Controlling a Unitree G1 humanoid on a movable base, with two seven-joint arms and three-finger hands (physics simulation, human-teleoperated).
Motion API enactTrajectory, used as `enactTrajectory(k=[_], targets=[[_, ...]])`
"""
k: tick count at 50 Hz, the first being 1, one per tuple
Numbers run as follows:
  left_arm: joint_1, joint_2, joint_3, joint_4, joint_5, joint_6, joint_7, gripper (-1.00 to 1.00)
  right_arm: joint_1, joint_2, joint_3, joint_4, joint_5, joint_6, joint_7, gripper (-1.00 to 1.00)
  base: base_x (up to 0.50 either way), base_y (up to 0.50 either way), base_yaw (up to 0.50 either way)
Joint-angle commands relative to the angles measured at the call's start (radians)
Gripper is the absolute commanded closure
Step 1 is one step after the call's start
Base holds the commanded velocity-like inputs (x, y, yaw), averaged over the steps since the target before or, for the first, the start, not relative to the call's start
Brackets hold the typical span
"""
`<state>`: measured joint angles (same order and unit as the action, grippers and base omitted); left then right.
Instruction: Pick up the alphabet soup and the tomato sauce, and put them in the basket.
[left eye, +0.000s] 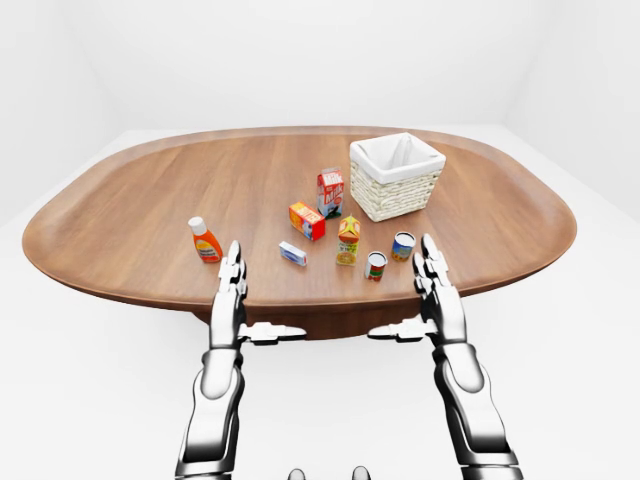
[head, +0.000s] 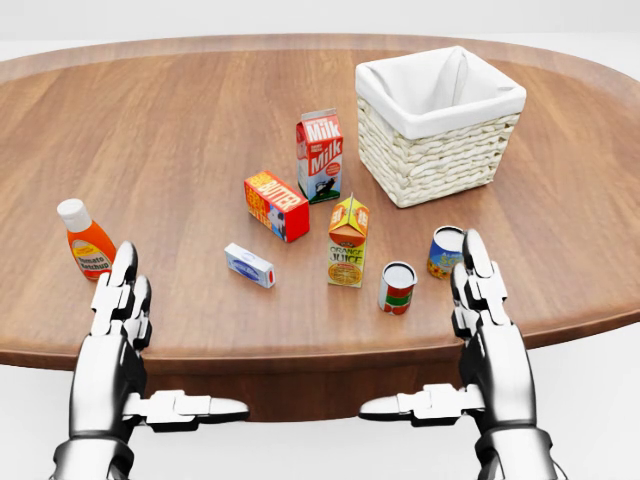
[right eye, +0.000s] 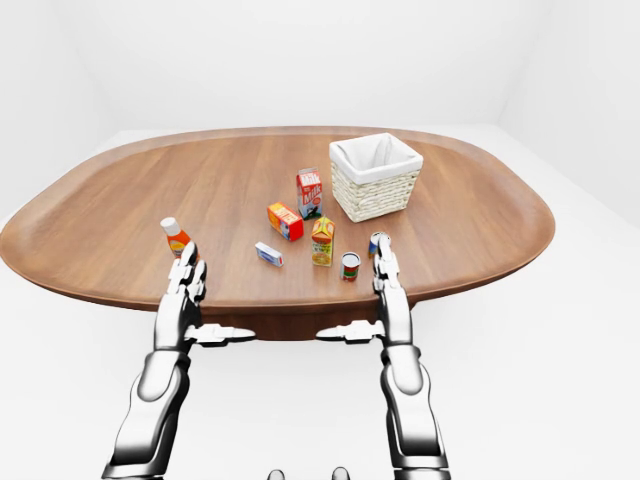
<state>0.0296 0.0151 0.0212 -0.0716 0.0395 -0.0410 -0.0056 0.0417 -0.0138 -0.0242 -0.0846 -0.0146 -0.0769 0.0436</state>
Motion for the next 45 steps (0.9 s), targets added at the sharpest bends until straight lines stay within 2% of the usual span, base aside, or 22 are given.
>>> enactTrajectory(k=[1, 9, 45], targets=[[0.041, -0.001, -0.010, -0.129, 0.098, -0.046, 0.038, -1.00, 0.044, 0.006, 0.001, -0.114, 0.002, -0.010, -0.002, -1.00, 0.00, 0.00, 0.00], [0.067, -0.003, -0.025, -0.224, 0.191, -0.046, 0.056, -1.00, 0.071, 0.010, 0.005, -0.201, 0.028, -0.010, 0.006, -1.00, 0.00, 0.00, 0.00], [0.069, -0.006, -0.024, -0.234, 0.198, -0.046, 0.059, -1.00, 0.084, 0.012, 0.006, -0.247, 0.032, -0.010, 0.006, -1.00, 0.00, 0.00, 0.00]])
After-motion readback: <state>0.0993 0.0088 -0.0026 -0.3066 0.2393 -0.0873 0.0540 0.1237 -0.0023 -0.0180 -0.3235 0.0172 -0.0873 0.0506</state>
